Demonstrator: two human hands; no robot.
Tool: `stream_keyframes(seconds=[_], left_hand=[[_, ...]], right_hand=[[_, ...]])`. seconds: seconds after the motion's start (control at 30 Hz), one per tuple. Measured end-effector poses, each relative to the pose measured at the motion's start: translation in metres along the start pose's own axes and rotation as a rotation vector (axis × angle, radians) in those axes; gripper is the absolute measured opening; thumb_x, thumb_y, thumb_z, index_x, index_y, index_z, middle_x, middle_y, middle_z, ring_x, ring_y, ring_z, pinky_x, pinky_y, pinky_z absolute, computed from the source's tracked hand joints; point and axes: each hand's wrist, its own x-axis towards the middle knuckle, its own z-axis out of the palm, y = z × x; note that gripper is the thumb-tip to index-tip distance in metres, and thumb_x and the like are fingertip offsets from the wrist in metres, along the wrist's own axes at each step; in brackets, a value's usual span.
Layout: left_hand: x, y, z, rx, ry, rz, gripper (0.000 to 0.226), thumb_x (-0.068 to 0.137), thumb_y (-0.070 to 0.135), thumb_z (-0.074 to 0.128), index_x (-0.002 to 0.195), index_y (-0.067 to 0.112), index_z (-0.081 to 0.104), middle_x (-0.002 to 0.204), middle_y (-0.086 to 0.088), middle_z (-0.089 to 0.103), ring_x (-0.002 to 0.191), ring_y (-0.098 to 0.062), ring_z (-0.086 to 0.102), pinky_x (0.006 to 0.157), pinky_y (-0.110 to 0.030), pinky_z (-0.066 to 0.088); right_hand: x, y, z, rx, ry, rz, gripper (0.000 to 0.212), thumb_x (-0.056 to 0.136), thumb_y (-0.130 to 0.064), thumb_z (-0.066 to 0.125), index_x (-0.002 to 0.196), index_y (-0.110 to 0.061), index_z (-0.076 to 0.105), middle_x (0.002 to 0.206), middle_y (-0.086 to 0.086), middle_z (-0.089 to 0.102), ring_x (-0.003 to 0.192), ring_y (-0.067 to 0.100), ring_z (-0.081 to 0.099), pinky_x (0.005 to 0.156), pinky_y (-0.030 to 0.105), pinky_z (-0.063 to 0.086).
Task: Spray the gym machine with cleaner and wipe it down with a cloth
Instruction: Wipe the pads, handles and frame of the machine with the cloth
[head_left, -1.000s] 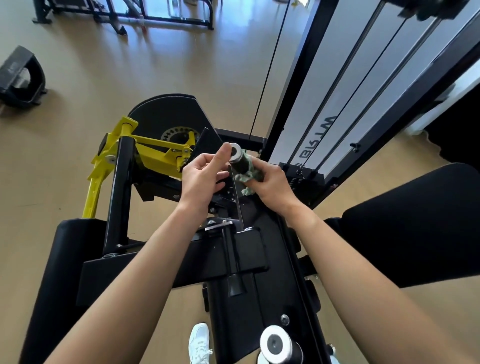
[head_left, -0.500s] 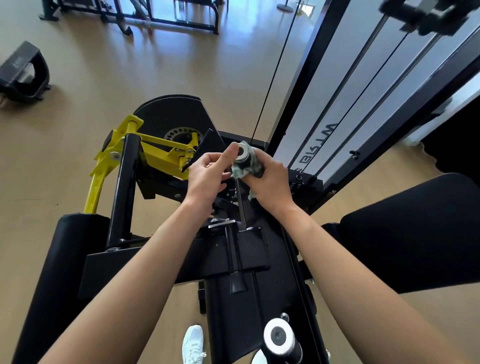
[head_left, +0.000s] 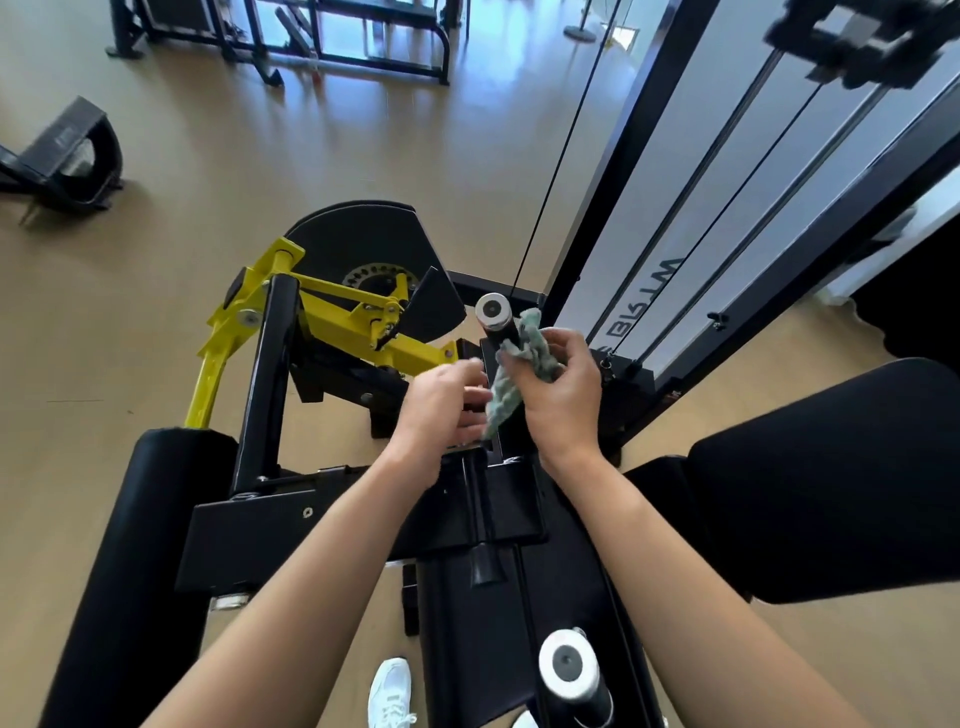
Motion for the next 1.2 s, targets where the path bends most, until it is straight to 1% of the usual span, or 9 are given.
stream_keyframes(seconds=[0.17,0.3,0.47,0.57,0.67,0.8,0.97,1.1,1.2], left_hand=[[-0.002,-0.008,0.009,0.024,-0.142,-0.003,0.019,0.097,0.023,0.069,0.108,0.008,0.074,0.086,-0.009,0.077,0.068,-0.018,0.073,0.063,-0.029,0.06],[0.019,-0.012,0.01,-0.052,0.042,0.107,0.006,0.096,0.014,0.073,0.1,0.01,0.074,0.096,-0.011,0.079,0.085,-0.021,0.078,0.069,-0.031,0.062],[0.04,0.0,0.015,-0.221,0.187,0.186,0.006,0.098,0.008,0.069,0.096,0.014,0.069,0.098,-0.01,0.076,0.091,-0.021,0.076,0.071,-0.027,0.061],[0.043,0.005,0.017,-0.199,0.152,0.309,0.009,0.098,0.012,0.069,0.1,0.02,0.073,0.104,-0.007,0.077,0.103,-0.023,0.074,0.089,-0.037,0.061],[0.033,0.007,0.013,-0.232,0.144,0.444,0.014,0.099,0.011,0.067,0.101,0.021,0.076,0.103,-0.002,0.078,0.105,-0.023,0.073,0.094,-0.04,0.06],[0.016,0.003,0.01,-0.282,0.131,0.567,0.017,0.101,0.008,0.062,0.111,0.014,0.075,0.11,-0.004,0.078,0.11,-0.023,0.073,0.094,-0.034,0.059],[0.035,-0.007,0.014,-0.19,0.106,0.457,0.026,0.101,0.002,0.06,0.119,0.013,0.074,0.121,-0.008,0.075,0.118,-0.024,0.07,0.105,-0.044,0.055],[0.05,-0.009,0.013,-0.032,0.038,0.379,0.027,0.101,0.001,0.06,0.124,0.006,0.073,0.118,-0.009,0.076,0.112,-0.024,0.072,0.103,-0.048,0.056],[0.045,-0.004,0.013,-0.015,0.031,0.38,0.025,0.097,0.004,0.067,0.121,0.007,0.074,0.112,-0.008,0.078,0.108,-0.024,0.074,0.1,-0.048,0.058]], right_hand=[[-0.006,0.009,0.008,0.291,-0.063,0.212,0.033,0.093,-0.03,0.075,0.115,-0.017,0.055,0.116,0.016,0.068,0.106,0.031,0.071,0.09,0.047,0.06],[0.003,0.007,0.006,0.278,-0.027,0.224,0.011,0.1,-0.016,0.066,0.11,-0.011,0.066,0.101,0.006,0.073,0.095,0.018,0.072,0.079,0.028,0.06],[0.019,0.009,0.001,0.201,-0.021,0.279,0.01,0.1,-0.01,0.066,0.106,-0.01,0.074,0.095,0.006,0.078,0.087,0.021,0.075,0.082,0.038,0.061],[0.026,-0.004,-0.003,0.211,-0.083,0.224,0.014,0.098,-0.005,0.066,0.109,-0.009,0.076,0.093,0.007,0.078,0.076,0.016,0.074,0.073,0.032,0.06],[0.03,-0.019,-0.006,0.19,-0.168,0.075,0.021,0.098,-0.002,0.066,0.116,-0.006,0.076,0.115,0.017,0.073,0.093,0.022,0.076,0.077,0.027,0.061],[0.028,-0.023,-0.009,0.116,-0.205,-0.082,0.027,0.098,0.001,0.065,0.122,-0.006,0.074,0.122,0.013,0.069,0.106,0.021,0.072,0.084,0.029,0.061],[0.038,0.0,-0.004,-0.008,-0.216,0.007,0.03,0.103,-0.002,0.057,0.124,-0.014,0.075,0.12,0.014,0.071,0.102,0.024,0.073,0.074,0.028,0.061],[0.046,0.016,-0.003,-0.178,-0.223,0.069,0.036,0.1,-0.005,0.054,0.119,-0.026,0.077,0.111,0.003,0.075,0.103,0.022,0.073,0.089,0.044,0.062],[0.04,0.006,-0.002,-0.187,-0.197,0.068,0.039,0.098,0.003,0.055,0.12,-0.02,0.076,0.112,0.001,0.076,0.106,0.015,0.071,0.096,0.035,0.059]])
